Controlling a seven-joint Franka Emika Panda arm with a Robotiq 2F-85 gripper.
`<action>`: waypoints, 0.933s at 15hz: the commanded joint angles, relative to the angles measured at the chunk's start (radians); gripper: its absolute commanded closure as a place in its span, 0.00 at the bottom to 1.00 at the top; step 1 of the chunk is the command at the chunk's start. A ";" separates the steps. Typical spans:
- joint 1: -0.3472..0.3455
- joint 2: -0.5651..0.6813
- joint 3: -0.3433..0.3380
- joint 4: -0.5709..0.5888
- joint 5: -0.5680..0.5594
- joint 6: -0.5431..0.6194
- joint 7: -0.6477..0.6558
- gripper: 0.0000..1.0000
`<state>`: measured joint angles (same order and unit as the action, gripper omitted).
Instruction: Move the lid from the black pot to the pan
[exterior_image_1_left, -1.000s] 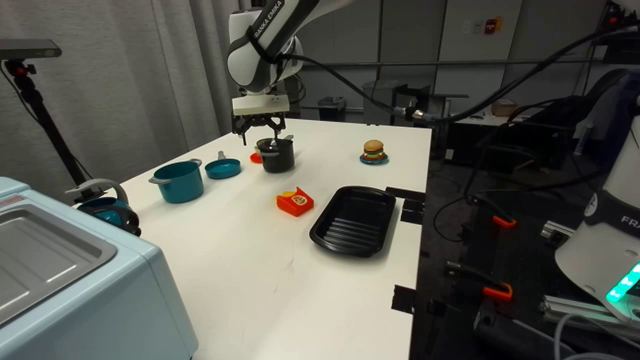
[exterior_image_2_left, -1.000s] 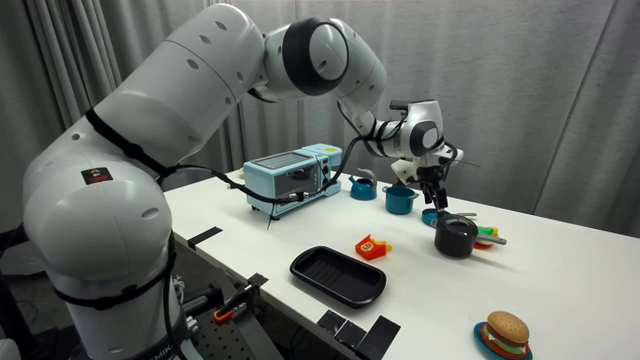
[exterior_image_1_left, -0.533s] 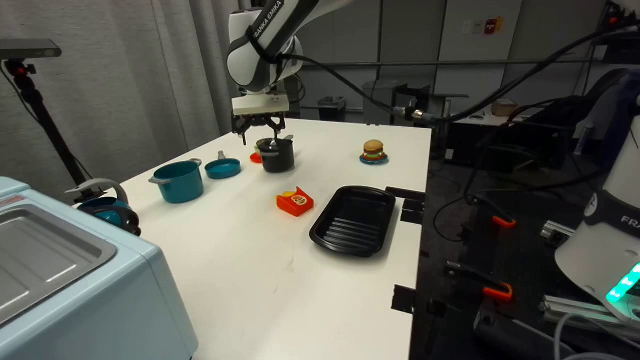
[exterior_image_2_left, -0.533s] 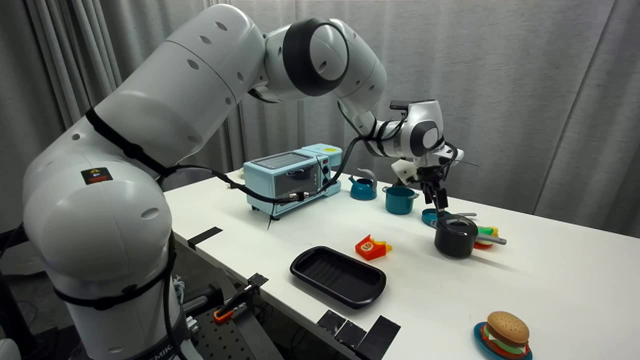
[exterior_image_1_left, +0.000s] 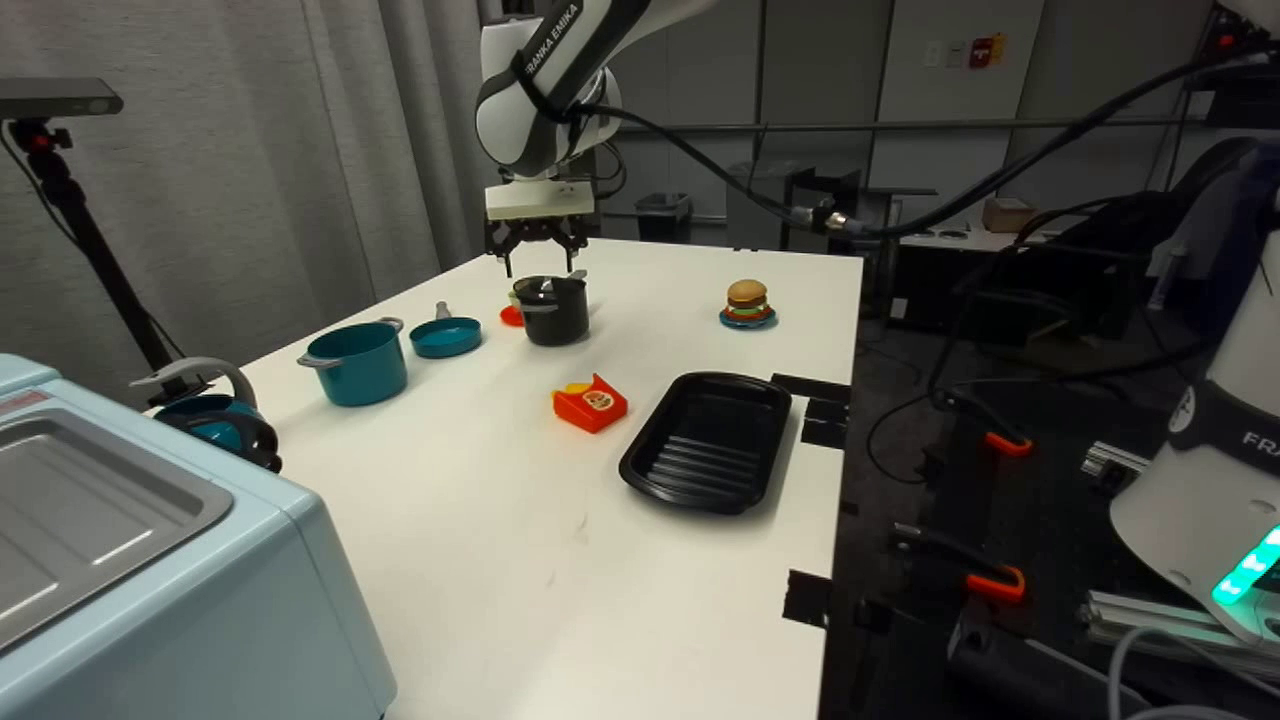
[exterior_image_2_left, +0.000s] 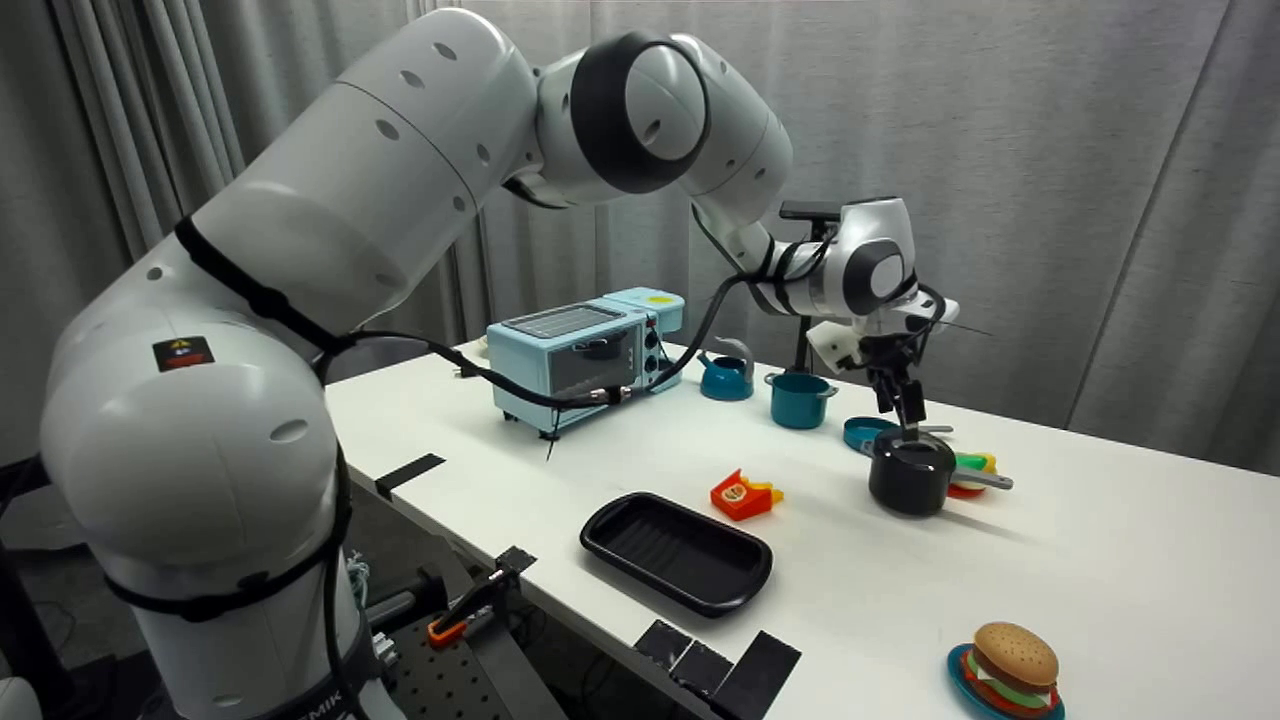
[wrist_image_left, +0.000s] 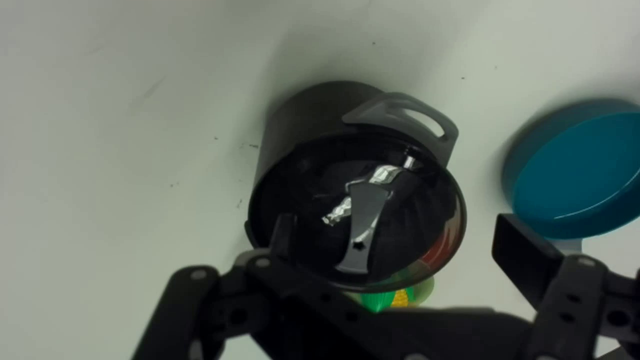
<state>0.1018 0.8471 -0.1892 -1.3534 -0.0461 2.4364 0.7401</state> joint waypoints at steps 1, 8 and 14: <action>-0.013 0.051 -0.012 0.076 0.006 -0.004 0.012 0.00; -0.028 0.113 -0.016 0.139 0.012 -0.009 0.025 0.06; -0.037 0.131 -0.014 0.167 0.016 -0.008 0.035 0.65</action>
<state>0.0725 0.9395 -0.1976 -1.2473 -0.0446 2.4365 0.7611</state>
